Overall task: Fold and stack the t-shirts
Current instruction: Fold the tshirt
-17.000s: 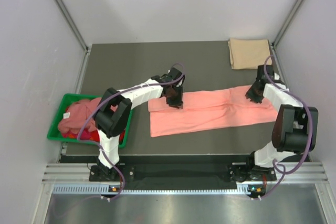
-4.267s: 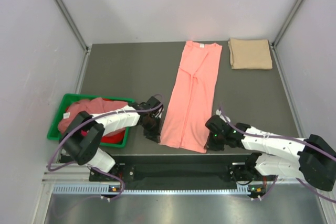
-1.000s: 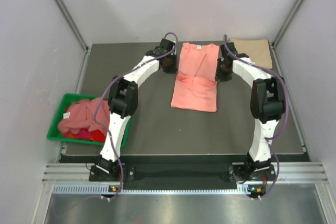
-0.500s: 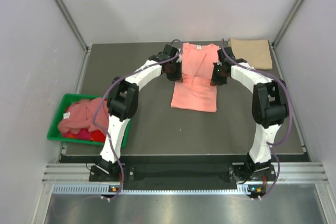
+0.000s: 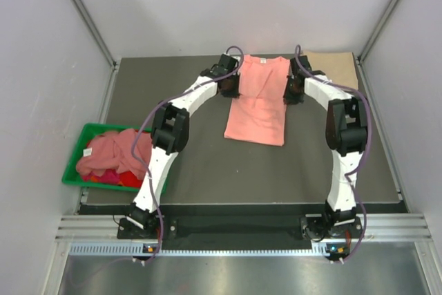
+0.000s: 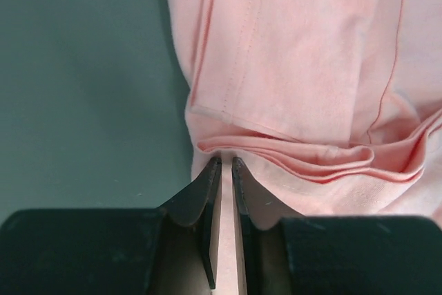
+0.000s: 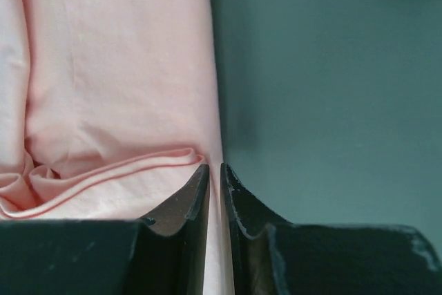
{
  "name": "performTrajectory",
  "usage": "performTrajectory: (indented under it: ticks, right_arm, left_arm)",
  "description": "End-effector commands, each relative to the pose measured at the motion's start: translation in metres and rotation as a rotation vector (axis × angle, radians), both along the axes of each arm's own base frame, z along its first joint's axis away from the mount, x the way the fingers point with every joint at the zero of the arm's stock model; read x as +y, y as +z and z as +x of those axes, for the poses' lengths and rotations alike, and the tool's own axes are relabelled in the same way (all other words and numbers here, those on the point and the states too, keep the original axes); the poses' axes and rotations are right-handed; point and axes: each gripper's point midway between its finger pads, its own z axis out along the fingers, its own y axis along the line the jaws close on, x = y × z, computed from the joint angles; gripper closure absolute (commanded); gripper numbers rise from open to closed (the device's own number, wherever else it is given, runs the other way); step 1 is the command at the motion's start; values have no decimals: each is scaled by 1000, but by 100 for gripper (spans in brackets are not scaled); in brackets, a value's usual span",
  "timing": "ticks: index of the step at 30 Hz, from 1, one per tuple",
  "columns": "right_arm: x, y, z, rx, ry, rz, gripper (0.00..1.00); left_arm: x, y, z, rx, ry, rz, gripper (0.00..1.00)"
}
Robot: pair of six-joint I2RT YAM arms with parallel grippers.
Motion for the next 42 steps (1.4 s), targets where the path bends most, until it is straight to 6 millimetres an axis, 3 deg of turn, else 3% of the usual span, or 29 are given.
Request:
performTrajectory:
  ticks: [1, 4, 6, 7, 9, 10, 12, 13, 20, 28, 29, 32, 33, 34, 38, 42]
  right_arm:
    - [-12, 51, 10, -93, -12, -25, 87]
    - [-3, 63, -19, -74, 24, 31, 80]
    - [9, 62, -40, -52, 61, 95, 74]
    - [17, 59, -61, -41, 90, 134, 73]
    - [23, 56, -79, -36, 111, 176, 69]
    - [30, 63, -85, -58, 137, 216, 68]
    - [32, 47, -105, -22, 157, 239, 67]
    - [32, 39, -115, 1, 165, 248, 67]
    - [38, 13, -137, 53, 221, 270, 68]
    - [46, -10, -157, 78, 250, 316, 70]
    - [46, -13, -160, 87, 250, 318, 71]
    - [38, -24, -172, 121, 227, 284, 80]
    - [36, -24, -173, 114, 222, 277, 91]
    - [34, -28, -180, 127, 214, 272, 98]
    - [24, -23, -196, 116, 166, 248, 100]
    - [10, -21, -224, 150, 81, 205, 100]
  left_arm:
    - [9, 78, 8, -115, 37, -33, 82]
    - [17, 99, -15, -90, 12, -36, 73]
    - [17, 98, -34, -42, -27, -48, 68]
    - [22, 89, -51, 3, -41, -38, 68]
    - [25, 79, -70, 54, -56, -47, 67]
    - [27, 67, -91, 110, -76, -61, 67]
    - [25, 61, -105, 137, -91, -106, 67]
    - [28, 50, -122, 181, -100, -116, 66]
    - [39, 14, -153, 295, -89, -92, 64]
    - [36, -17, -160, 335, -102, -112, 64]
    - [36, -19, -161, 341, -100, -110, 65]
    - [38, -25, -167, 370, -99, -100, 81]
    - [40, -26, -173, 386, -98, -94, 95]
    - [42, -26, -176, 390, -86, -83, 100]
    - [46, -15, -200, 390, -35, -81, 100]
    - [55, -9, -233, 394, -5, -32, 100]
